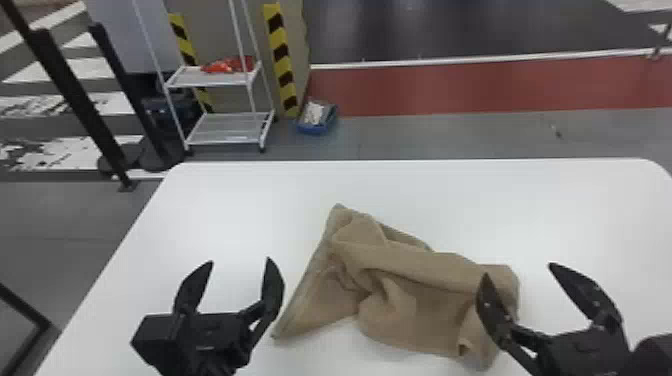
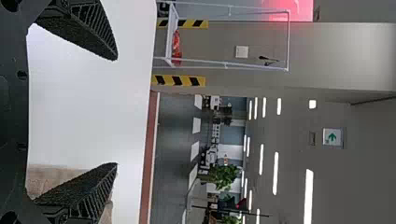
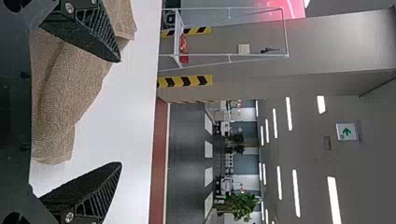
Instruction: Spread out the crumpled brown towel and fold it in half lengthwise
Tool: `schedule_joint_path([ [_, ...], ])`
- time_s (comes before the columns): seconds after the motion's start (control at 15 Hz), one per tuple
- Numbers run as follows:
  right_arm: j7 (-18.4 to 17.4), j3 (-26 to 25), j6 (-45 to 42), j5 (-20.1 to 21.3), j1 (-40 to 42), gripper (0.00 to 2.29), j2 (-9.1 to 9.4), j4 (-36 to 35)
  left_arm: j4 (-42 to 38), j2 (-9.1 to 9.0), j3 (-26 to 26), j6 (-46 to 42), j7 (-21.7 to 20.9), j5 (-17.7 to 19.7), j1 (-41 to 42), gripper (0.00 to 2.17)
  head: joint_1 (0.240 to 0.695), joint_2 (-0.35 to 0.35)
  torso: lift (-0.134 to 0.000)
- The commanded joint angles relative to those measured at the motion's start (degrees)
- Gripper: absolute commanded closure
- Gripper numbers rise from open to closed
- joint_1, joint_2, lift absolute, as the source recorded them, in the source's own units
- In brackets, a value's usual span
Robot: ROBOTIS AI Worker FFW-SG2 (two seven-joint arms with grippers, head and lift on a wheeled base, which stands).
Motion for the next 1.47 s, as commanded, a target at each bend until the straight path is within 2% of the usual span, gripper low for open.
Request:
schedule_joint_path([
  [0.0,0.00,0.00,0.00,0.00,-0.02,0.09,0.32,0.02,0.02,0.00,-0.09,0.00,0.01,-0.09,-0.01,0.07,0.695,0.150,-0.125],
  [0.47,0.09,0.00,0.18,0.18,0.07,0.09,0.32,0.02,0.02,0.00,-0.26,0.17,0.01,-0.09,0.08,0.07,0.695,0.147,-0.125],
  [0.8,4.22,-0.09,4.22,1.85,0.42,0.07,0.32,-1.56,0.02,0.18,-0.61,0.17,-0.08,-0.09,0.16,0.07,0.695,0.156,-0.125],
  [1.0,7.39,0.53,10.37,6.33,0.95,0.09,0.32,-5.51,0.02,0.18,-0.70,0.17,-0.08,-0.09,0.16,0.07,0.695,0.166,-0.125],
  [1.07,9.76,0.62,11.78,8.53,0.95,0.09,0.32,-6.83,0.02,0.18,-0.79,0.35,-0.08,-0.09,0.16,0.07,0.695,0.170,-0.125],
  [1.2,11.96,1.14,14.77,14.50,1.13,0.09,0.32,-9.38,0.11,0.26,-0.88,0.35,-0.08,-0.09,0.08,0.07,0.695,0.182,-0.125],
  [1.4,17.49,0.97,23.56,19.86,1.13,0.09,0.32,-13.95,0.55,0.26,-0.88,0.35,-0.08,0.00,-0.19,0.07,0.695,0.189,-0.125],
])
